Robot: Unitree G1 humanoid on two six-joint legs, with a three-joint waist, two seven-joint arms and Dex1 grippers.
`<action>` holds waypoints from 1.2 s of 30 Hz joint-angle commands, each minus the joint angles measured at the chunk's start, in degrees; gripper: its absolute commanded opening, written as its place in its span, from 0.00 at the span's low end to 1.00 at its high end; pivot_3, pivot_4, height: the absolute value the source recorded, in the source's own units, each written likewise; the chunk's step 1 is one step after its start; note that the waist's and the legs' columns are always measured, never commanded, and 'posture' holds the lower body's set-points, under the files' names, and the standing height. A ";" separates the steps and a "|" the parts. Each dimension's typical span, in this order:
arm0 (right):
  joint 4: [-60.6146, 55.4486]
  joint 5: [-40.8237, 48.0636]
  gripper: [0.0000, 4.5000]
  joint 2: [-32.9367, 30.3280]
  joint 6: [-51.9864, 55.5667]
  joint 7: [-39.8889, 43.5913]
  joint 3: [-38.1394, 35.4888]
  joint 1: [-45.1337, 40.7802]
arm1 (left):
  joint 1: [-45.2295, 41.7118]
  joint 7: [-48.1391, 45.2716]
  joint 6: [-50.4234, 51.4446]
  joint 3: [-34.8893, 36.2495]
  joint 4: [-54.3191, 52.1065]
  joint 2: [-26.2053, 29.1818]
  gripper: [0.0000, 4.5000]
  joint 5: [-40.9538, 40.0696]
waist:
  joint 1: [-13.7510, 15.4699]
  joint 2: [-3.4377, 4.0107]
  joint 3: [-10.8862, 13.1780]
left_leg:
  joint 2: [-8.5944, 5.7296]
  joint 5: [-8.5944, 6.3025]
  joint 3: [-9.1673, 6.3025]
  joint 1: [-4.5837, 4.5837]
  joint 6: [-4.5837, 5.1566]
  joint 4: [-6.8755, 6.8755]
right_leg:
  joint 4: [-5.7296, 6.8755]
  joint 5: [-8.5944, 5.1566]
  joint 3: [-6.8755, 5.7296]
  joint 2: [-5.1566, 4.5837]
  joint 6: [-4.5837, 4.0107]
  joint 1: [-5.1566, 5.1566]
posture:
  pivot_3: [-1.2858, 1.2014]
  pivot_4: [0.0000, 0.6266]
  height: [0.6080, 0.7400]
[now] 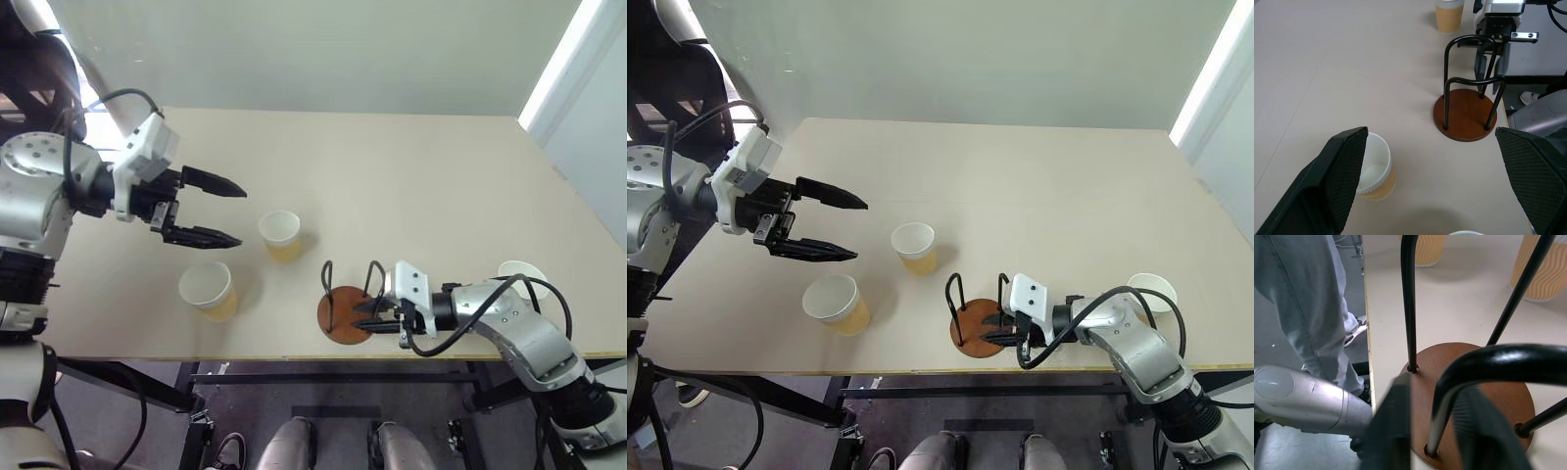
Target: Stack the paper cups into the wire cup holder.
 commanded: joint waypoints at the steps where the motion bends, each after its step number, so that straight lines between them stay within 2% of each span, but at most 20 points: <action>1: -0.28 -0.52 0.54 -0.03 -0.21 -0.03 -0.86 -1.02 | -1.61 -1.57 -0.50 1.10 -0.25 0.74 1.00 0.23 | 0.00 0.00 0.00 | 0.00 0.00 0.00 0.00 0.00 0.00 | 0.00 0.00 0.00 0.00 0.00 0.00 | 0.52 0.24 1.00; 5: -0.41 -1.03 0.84 -0.39 0.46 -0.14 -0.95 -1.17 | -1.62 -1.57 -0.47 1.12 -0.30 0.81 1.00 0.24 | 0.00 0.00 0.00 | 0.00 0.01 0.00 0.00 0.00 0.00 | 0.01 0.01 0.00 0.00 -0.02 0.00 | 0.52 0.24 1.00; 8: -1.49 -0.38 0.84 -1.90 1.38 0.83 -2.10 -0.79 | -1.61 -1.57 -0.53 1.13 -0.32 0.85 1.00 0.24 | 0.01 0.00 0.00 | 0.00 0.01 0.00 0.00 0.00 0.00 | 0.00 0.01 0.00 0.01 -0.02 0.00 | 0.52 0.24 1.00; 13: -4.68 0.63 0.84 -8.23 2.78 3.54 -4.64 0.82 | -1.66 -1.57 -0.67 1.06 -0.23 0.92 1.00 0.17 | 0.08 -0.01 0.00 | 0.00 0.01 0.00 -0.02 0.00 0.00 | -0.03 0.01 0.00 0.00 -0.02 0.01 | 0.52 0.24 1.00; 19: -10.78 1.43 0.84 -20.80 6.54 5.63 -13.41 3.26 | -1.49 -1.57 -1.07 1.24 -0.40 1.14 1.00 -0.44 | 0.08 -0.01 0.01 | 0.00 0.00 0.00 -0.02 -0.03 -0.04 | -0.02 -0.01 0.01 0.00 -0.05 0.01 | 0.52 0.24 1.00; 25: -14.86 4.05 0.84 -31.93 9.62 9.99 -28.76 7.60 | -2.11 -1.57 -2.29 1.35 0.76 1.32 1.00 -0.76 | 0.14 0.00 0.02 | 0.03 -0.04 0.00 -0.05 -0.08 -0.11 | -0.03 -0.12 0.03 0.03 -0.04 -0.04 | 0.52 0.24 1.00; 29: -12.08 2.66 0.84 -38.37 9.63 14.83 -40.90 9.87 | -2.21 -1.57 -2.86 0.89 1.26 0.43 1.00 -0.66 | 0.16 0.00 0.02 | 0.01 -0.12 0.00 -0.08 -0.08 -0.12 | -0.04 -0.21 0.05 0.03 -0.02 -0.07 | 0.52 0.24 1.00; 32: -9.88 0.94 0.84 -40.21 8.39 16.70 -44.79 12.55 | -2.09 -1.57 -2.92 0.82 1.06 0.03 1.00 -0.98 | 0.19 -0.02 0.01 | 0.02 -0.20 -0.02 -0.08 -0.07 -0.13 | -0.04 -0.29 0.04 0.04 -0.03 -0.07 | 0.52 0.24 1.00; 36: -7.20 -2.74 0.84 -39.32 5.87 19.12 -48.21 20.80 | -1.98 -1.57 -1.94 2.06 -0.61 -0.57 1.00 -3.65 | 0.33 -0.01 0.02 | 0.03 -0.34 -0.02 -0.09 0.01 -0.07 | -0.05 -0.39 0.02 0.04 0.04 -0.05 | 0.52 0.24 1.00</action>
